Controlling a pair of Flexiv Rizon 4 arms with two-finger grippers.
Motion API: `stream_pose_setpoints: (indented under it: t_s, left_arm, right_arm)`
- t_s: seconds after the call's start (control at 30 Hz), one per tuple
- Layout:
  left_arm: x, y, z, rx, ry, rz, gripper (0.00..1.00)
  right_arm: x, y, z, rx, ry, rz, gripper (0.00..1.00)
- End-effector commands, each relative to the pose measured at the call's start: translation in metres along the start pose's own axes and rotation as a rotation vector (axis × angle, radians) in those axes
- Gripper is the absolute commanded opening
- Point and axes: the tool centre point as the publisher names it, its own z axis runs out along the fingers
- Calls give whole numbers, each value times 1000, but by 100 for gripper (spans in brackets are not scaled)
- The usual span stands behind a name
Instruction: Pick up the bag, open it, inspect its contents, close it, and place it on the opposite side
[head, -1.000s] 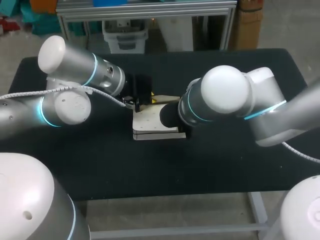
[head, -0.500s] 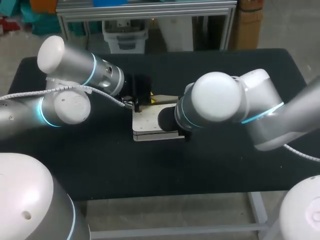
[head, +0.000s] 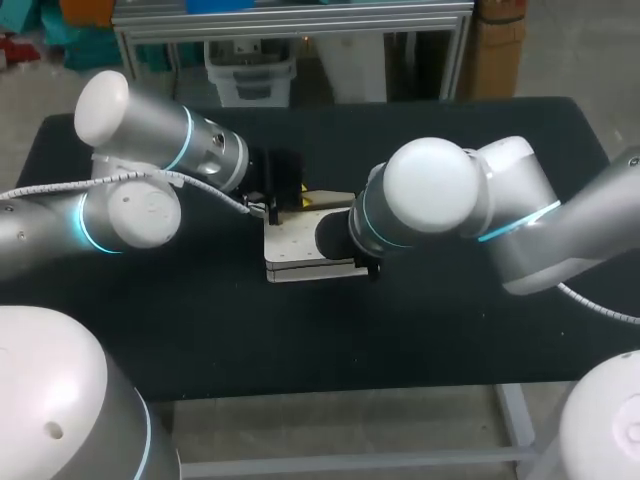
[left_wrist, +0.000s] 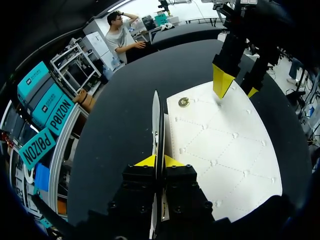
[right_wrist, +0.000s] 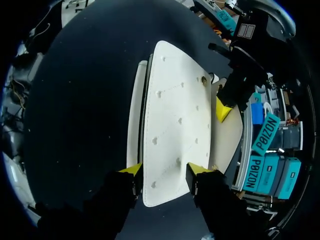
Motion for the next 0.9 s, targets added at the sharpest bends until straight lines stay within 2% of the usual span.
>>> stream_pose_setpoints:
  t_s: [0.03,0.1,0.17,0.2,0.4,0.53,0.7,0.9]
  left_arm:
    - [2,0,-2,5,0,6,0]
    - [3,-1,-4,7,-1,13,0]
    - [4,-2,-5,8,0,18,0]
    - [4,-3,-5,8,1,21,0]
    - [12,-8,-12,27,-13,53,0]
    - [24,-17,-17,45,-33,108,0]
    - [38,-21,-13,28,-44,153,0]
    - [38,-19,-10,13,-61,156,2]
  right_arm:
    - [-4,3,4,11,3,2,43]
    - [-5,4,5,14,4,1,31]
    - [-5,5,7,15,5,0,8]
    - [-5,5,7,19,7,-1,0]
    - [-3,7,10,29,18,-1,0]
    - [-1,7,11,34,25,3,0]
    - [-1,7,11,34,28,11,0]
    - [0,8,11,33,31,9,0]
